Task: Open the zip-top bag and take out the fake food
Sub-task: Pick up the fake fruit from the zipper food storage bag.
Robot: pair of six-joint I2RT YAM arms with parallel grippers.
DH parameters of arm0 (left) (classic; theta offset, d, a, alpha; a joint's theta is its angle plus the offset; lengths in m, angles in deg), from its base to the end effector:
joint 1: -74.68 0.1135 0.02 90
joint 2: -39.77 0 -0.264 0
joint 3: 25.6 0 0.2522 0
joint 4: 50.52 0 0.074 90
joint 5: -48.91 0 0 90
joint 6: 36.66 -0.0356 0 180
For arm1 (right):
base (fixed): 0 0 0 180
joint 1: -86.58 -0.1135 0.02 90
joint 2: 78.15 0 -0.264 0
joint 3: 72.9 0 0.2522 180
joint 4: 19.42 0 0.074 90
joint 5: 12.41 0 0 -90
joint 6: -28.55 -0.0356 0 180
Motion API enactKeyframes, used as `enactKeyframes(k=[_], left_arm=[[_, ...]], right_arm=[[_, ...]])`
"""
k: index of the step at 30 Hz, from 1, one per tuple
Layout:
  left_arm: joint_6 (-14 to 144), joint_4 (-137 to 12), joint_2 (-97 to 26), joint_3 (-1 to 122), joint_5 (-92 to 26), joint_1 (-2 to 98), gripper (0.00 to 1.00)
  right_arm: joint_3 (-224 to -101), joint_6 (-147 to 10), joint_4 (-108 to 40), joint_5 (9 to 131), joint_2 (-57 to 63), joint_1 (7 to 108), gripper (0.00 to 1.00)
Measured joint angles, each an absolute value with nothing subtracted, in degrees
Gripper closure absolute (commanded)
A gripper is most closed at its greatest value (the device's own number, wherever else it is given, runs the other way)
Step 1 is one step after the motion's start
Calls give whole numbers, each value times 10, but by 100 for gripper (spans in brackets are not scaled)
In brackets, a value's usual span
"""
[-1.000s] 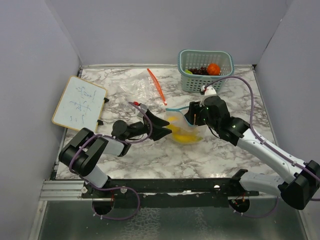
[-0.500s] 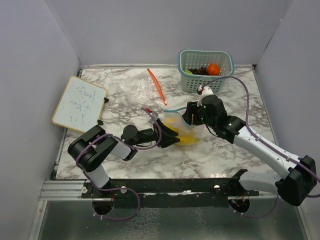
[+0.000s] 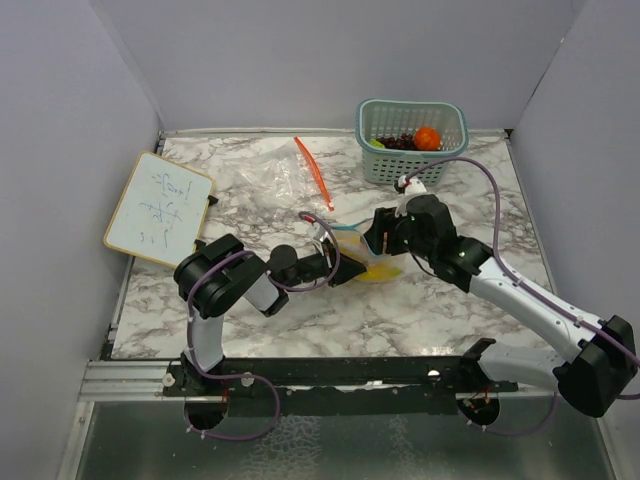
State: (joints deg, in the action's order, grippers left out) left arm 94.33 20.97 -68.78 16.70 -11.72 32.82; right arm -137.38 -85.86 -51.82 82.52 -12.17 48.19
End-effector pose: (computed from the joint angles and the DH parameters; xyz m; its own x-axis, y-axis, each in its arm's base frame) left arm 0.2193 -0.2200 0.1425 -0.5687 -0.2580 -0.7810 0.7581 0.2039 -0.6194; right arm 0.2022 0.1563 0.2870 -0.6307 0.0256 -0.7756 -0.3318 0.8946 0.2994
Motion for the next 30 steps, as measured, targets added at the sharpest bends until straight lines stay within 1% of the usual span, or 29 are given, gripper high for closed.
enactKeyframes(k=[7,12,13,16,21,24,26,30], left_arm=[[943,197,-742,168,-160,327,85],[941,179,-747,168,-188,327,85],[940,175,-747,168,-193,327,84],[937,169,-747,168,-205,327,75],[932,176,-740,136,-223,327,40],[935,196,-732,95,-232,327,24],[942,235,-732,68,-236,327,21],[952,244,-718,42,-243,327,21]], right_arm=[[-1374,-859,-518,825,-145,482,69],[-1374,-867,-512,810,-169,482,69],[-1374,-869,-509,805,-174,482,69],[-1373,-875,-498,794,-189,482,69],[-1357,-885,-480,790,-193,482,69],[-1337,-895,-465,780,-193,482,69],[-1334,-899,-460,776,-192,482,69],[-1337,-903,-440,769,-188,482,69]])
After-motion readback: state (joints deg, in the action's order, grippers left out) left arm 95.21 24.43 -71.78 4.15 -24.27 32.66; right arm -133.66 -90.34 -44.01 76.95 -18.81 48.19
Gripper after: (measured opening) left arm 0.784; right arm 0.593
